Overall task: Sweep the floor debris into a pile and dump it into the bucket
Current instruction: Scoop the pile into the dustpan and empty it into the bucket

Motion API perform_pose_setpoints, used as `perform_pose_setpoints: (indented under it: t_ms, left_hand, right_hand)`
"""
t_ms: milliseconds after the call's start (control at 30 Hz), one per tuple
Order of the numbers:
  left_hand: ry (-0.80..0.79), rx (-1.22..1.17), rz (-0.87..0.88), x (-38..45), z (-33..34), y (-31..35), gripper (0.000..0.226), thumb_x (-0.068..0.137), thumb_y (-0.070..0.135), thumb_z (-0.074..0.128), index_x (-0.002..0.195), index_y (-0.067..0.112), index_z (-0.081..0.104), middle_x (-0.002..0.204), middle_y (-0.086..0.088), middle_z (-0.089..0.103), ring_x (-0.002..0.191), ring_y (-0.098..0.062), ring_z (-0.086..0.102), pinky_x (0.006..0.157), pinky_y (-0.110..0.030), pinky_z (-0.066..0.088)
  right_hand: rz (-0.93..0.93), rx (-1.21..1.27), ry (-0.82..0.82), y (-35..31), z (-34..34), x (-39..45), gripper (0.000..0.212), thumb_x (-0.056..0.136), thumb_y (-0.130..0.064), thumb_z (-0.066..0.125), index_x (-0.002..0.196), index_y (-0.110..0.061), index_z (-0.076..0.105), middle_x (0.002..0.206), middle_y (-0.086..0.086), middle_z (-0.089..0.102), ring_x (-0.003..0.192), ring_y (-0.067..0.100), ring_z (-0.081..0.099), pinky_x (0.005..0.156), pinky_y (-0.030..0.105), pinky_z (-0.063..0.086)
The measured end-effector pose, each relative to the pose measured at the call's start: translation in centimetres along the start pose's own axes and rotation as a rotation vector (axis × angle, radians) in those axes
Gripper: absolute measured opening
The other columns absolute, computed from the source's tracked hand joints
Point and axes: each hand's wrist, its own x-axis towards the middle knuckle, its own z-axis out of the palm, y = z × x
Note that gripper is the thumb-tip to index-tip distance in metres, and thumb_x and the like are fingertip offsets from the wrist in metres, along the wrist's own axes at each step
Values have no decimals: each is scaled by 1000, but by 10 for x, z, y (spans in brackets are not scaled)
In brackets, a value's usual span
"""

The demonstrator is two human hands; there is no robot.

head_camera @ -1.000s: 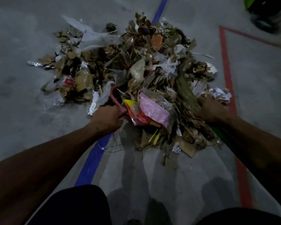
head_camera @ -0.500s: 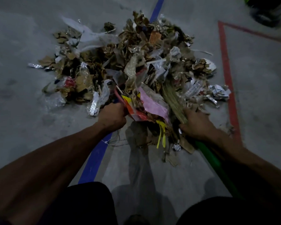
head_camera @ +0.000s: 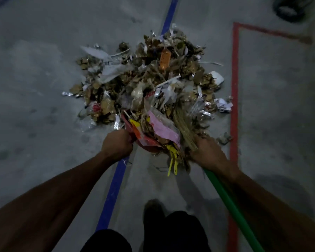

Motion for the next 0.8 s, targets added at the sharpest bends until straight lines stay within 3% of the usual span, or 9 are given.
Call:
perform_pose_setpoints:
  t_ms: [233,433,733,800]
  left_hand:
    - [-47,-22,-64,-98,-141,69,17,78,11,60,91,5,69,89,-17,68,83,-34,64,64,-34,48]
    - [-30,-91,-136,-168,-246,121,15,76,10,62,88,3,67,87,-17,67,85,-34,64,61,-29,43]
    - [163,-154,-143,-235,-331,169,11,75,8,60,81,-1,61,83,-19,65,79,-35,62,60,-32,41]
    - [164,-141,-128,-236,-342,174,14,78,9,60,87,-2,64,81,-20,64,76,-35,60,60,-31,39]
  right_hand:
    - [24,87,-40,-52,-140,-93,43,82,-52,55,115,-25,60,113,8,69,101,33,65,82,38,54]
    - [23,108,-60,-86,-257,-154,51,80,-49,49,122,-21,55,113,13,68,103,37,65,83,38,52]
    - [35,202,-12,-124,-361,-214,58,75,-62,42,124,-31,47,117,11,66,106,34,64,85,45,54]
    - [39,186,-27,-129,-372,-214,57,74,-57,44,124,-30,49,118,11,65,107,34,63,87,44,53]
